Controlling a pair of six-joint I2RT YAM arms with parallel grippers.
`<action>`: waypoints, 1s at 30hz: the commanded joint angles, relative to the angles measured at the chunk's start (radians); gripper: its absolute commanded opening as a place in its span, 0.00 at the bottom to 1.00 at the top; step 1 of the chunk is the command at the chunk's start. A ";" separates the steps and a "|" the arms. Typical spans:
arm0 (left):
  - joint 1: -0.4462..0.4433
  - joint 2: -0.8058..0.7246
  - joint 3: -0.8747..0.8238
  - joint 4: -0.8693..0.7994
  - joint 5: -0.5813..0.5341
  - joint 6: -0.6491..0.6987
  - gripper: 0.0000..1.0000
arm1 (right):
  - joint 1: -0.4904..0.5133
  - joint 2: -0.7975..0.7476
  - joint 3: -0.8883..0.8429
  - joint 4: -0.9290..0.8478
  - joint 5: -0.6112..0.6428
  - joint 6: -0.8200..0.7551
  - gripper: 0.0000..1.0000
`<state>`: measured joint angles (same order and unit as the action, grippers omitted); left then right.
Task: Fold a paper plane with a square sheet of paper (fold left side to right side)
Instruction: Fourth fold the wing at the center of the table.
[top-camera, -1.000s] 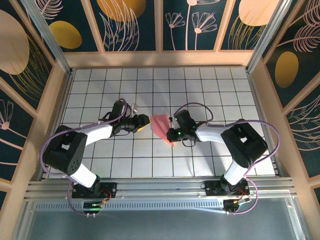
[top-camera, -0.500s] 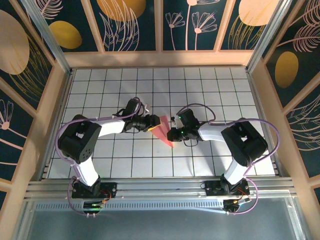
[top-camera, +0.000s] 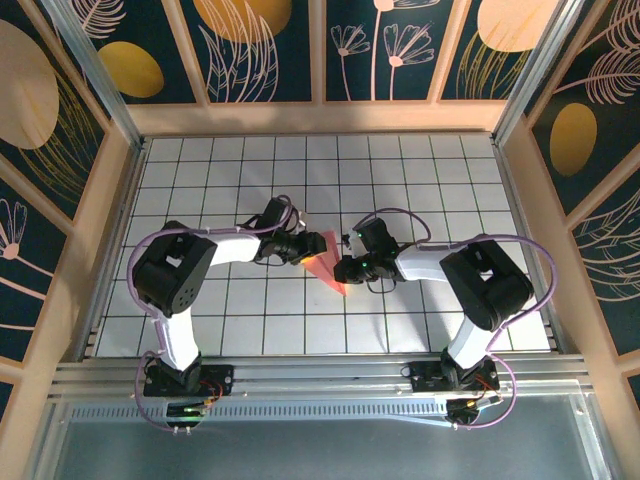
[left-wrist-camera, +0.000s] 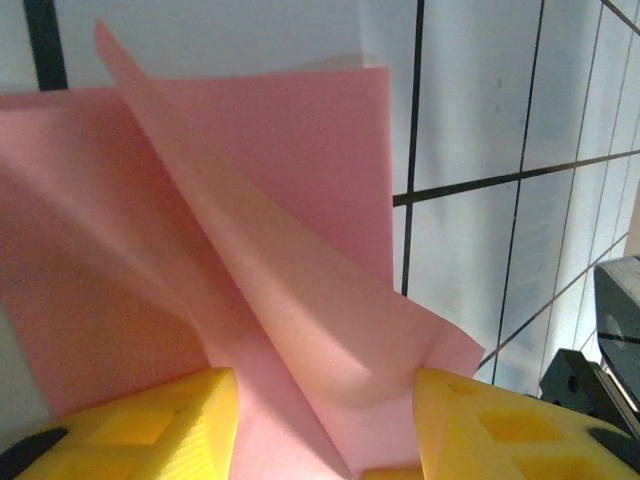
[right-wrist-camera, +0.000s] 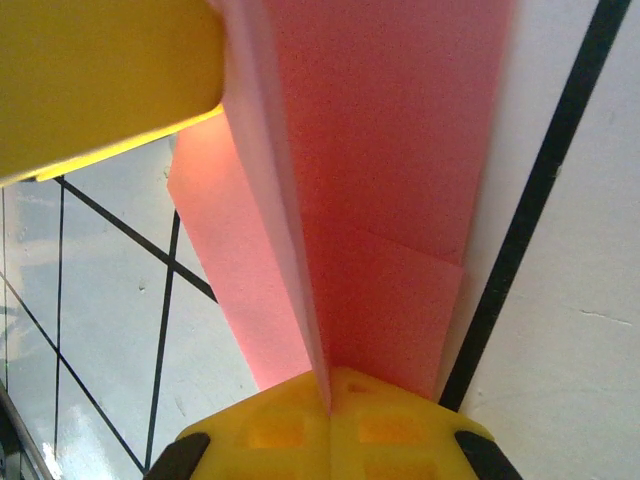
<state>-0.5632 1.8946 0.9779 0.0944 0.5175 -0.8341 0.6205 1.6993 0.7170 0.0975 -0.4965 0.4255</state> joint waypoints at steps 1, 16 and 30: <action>-0.007 0.030 0.030 -0.058 -0.032 0.034 0.49 | -0.011 0.016 -0.004 0.003 -0.014 0.006 0.00; -0.012 0.075 0.073 -0.180 -0.122 0.088 0.48 | -0.021 0.004 0.022 -0.003 -0.060 0.007 0.05; -0.012 0.077 0.070 -0.179 -0.126 0.087 0.47 | -0.067 -0.110 0.023 0.001 -0.151 0.010 0.35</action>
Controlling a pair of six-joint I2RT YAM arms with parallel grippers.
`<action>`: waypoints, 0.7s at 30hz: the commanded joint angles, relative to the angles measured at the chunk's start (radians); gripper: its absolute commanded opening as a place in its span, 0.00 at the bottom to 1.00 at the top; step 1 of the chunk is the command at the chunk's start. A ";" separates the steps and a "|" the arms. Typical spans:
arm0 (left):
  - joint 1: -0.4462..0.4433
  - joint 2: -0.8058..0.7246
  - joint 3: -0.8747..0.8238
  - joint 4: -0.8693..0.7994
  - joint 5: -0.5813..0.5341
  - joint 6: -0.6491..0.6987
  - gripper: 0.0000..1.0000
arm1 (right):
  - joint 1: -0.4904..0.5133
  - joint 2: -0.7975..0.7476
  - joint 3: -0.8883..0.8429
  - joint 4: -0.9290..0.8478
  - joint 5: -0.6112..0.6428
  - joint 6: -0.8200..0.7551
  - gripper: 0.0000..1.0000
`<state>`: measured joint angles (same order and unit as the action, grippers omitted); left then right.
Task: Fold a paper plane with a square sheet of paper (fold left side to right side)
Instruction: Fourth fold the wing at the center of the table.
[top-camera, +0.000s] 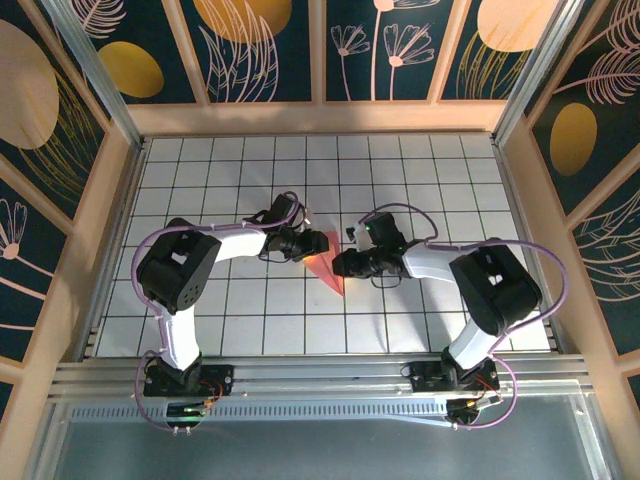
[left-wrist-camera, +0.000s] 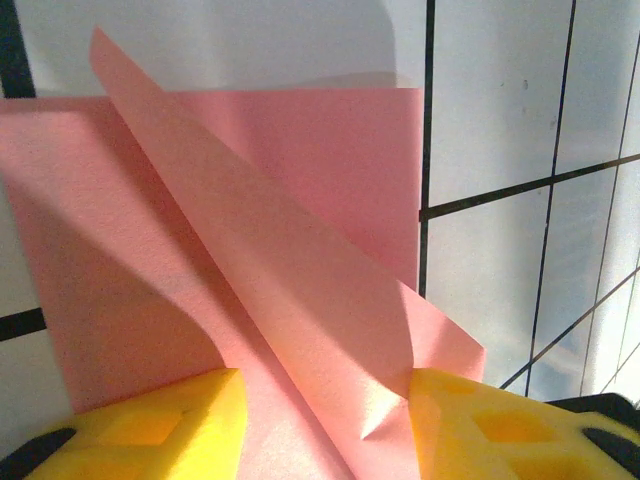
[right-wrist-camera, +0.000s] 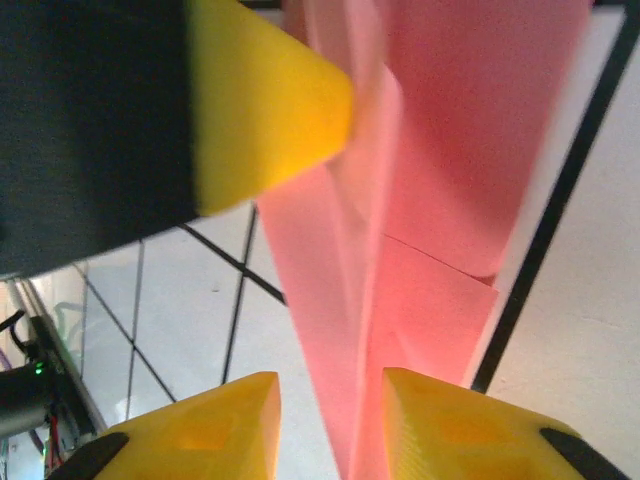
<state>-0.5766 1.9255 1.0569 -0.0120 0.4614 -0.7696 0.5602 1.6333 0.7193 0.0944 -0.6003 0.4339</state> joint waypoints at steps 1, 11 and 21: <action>0.001 0.045 -0.011 -0.070 -0.070 0.020 0.47 | -0.044 -0.048 0.015 0.016 -0.059 0.003 0.36; 0.000 0.037 -0.015 -0.068 -0.075 0.017 0.47 | -0.066 0.060 0.072 0.074 -0.082 0.006 0.38; 0.000 0.036 -0.015 -0.068 -0.075 0.016 0.47 | -0.064 0.139 0.104 0.113 -0.102 0.013 0.30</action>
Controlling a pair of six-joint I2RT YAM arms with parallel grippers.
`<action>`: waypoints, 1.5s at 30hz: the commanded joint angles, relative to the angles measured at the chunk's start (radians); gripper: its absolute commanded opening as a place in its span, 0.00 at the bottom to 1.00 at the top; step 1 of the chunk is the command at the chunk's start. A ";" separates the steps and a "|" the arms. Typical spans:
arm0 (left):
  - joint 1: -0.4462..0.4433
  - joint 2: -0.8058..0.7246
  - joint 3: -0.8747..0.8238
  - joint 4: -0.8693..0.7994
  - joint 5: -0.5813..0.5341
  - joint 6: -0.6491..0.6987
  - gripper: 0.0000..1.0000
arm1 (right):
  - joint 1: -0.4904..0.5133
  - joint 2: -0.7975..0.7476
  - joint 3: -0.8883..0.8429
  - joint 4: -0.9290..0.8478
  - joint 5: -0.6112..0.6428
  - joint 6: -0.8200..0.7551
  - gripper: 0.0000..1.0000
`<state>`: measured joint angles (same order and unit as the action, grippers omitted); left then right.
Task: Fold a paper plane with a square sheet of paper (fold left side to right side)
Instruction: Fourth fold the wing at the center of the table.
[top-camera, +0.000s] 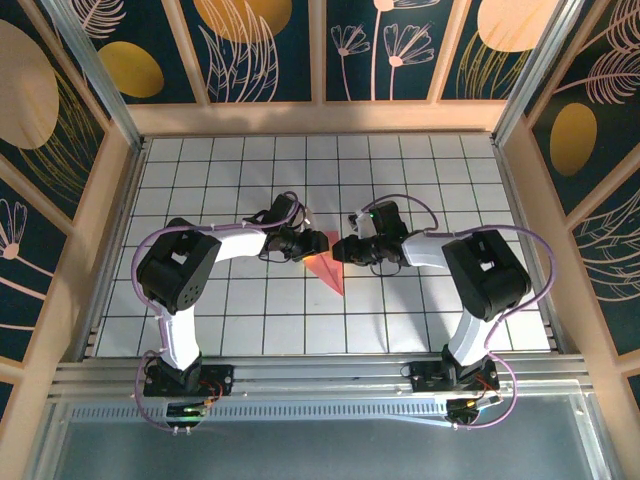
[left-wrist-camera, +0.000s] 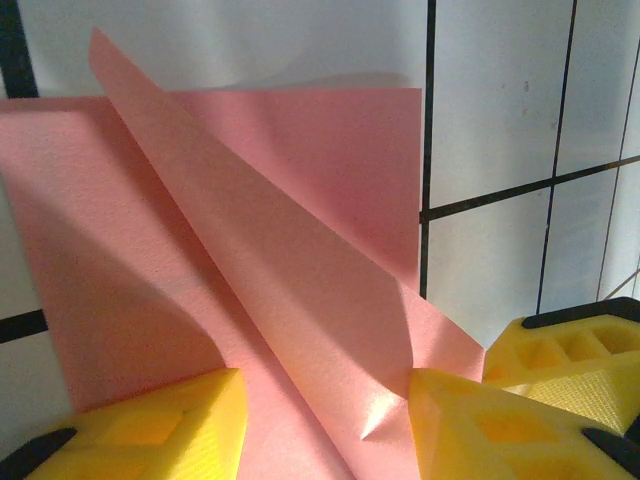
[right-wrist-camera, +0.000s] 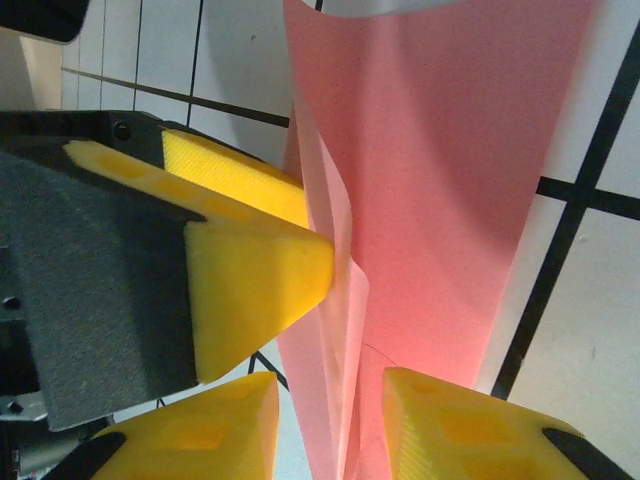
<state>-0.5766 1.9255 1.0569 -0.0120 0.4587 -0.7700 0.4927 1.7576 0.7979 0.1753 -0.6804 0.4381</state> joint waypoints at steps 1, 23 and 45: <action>0.000 0.034 -0.015 -0.068 -0.072 0.016 0.47 | 0.003 0.018 0.025 0.030 -0.021 0.007 0.28; 0.001 0.032 -0.013 -0.076 -0.078 0.018 0.47 | 0.001 0.056 0.038 -0.074 0.096 -0.042 0.00; 0.000 0.018 -0.008 -0.057 -0.068 0.005 0.47 | 0.010 0.107 0.048 -0.150 0.140 -0.071 0.00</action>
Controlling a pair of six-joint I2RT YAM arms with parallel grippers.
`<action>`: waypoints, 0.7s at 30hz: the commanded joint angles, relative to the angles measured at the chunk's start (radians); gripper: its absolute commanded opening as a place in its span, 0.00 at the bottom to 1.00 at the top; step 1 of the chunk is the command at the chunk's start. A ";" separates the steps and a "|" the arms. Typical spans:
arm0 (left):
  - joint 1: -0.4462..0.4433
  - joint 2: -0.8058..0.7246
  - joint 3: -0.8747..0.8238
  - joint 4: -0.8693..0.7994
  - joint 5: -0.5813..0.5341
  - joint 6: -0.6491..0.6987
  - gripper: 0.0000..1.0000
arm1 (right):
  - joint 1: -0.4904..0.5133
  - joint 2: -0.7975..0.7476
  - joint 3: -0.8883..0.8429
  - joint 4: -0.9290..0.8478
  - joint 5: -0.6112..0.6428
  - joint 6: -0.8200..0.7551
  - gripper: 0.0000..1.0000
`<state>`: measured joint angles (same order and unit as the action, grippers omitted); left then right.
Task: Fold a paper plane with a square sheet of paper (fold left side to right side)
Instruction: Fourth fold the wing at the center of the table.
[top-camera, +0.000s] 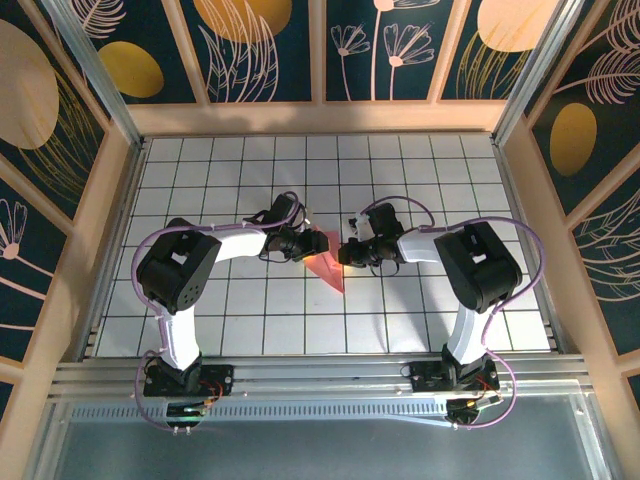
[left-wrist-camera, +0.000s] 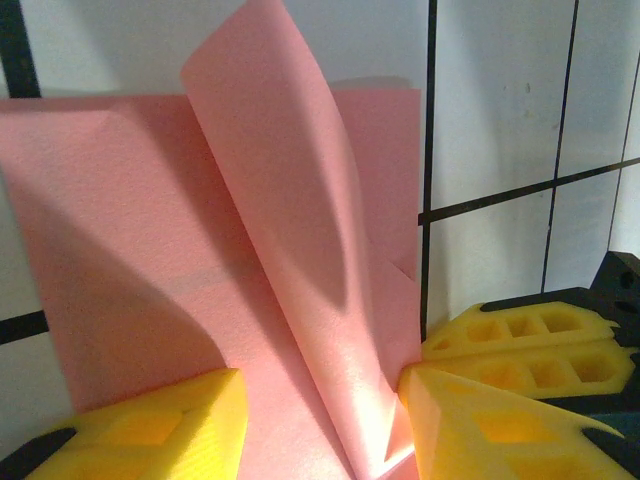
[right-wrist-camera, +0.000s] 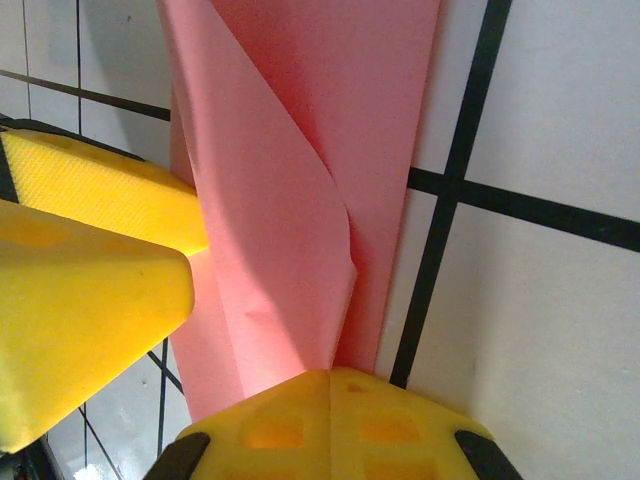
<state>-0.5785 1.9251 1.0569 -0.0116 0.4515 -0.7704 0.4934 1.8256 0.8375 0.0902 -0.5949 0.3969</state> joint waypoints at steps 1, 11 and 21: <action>0.002 0.016 -0.006 -0.054 -0.060 0.004 0.47 | 0.008 0.038 0.007 -0.066 0.056 -0.030 0.00; 0.002 0.029 0.005 -0.055 -0.054 0.006 0.47 | 0.009 0.016 0.012 -0.066 0.047 -0.027 0.00; 0.002 0.038 0.003 -0.054 -0.054 0.005 0.47 | 0.010 0.006 0.016 -0.050 0.030 -0.015 0.00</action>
<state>-0.5793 1.9263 1.0607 -0.0128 0.4473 -0.7704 0.4938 1.8263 0.8444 0.0784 -0.5953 0.3946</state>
